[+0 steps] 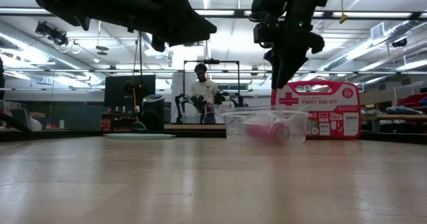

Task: Roll bandage
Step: Put the transparent zip bag with the red bandage into the transparent ood container

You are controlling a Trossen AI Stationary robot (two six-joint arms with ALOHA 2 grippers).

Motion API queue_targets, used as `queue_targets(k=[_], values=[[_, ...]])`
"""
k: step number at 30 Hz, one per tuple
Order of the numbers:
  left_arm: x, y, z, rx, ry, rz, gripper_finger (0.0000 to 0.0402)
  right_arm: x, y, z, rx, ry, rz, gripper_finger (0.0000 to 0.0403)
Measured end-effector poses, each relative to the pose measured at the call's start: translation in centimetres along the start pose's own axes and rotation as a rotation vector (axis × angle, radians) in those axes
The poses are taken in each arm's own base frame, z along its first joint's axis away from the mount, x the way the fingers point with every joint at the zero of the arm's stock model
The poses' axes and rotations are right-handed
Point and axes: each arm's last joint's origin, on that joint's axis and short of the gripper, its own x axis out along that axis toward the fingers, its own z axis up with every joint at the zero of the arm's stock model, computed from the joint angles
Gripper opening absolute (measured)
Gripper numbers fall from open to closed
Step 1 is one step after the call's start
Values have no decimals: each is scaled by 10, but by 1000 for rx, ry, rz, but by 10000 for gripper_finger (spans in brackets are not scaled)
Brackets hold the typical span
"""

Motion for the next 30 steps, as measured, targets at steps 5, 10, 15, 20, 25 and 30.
queue_targets(k=[5,10,15,20,25,30], values=[[0,0,0,0,0,0,173,10,4,-5,-1,99,41,150],[0,0,0,0,0,0,173,38,4,-5,-11,185,76,150],[0,0,0,1,1,0,172,81,5,-6,-35,292,138,149],[0,0,0,3,4,0,173,111,8,-11,-44,393,179,149],[0,0,0,3,3,0,173,108,8,-11,-26,382,169,149],[0,0,0,2,0,0,172,74,10,-4,-12,291,118,149]])
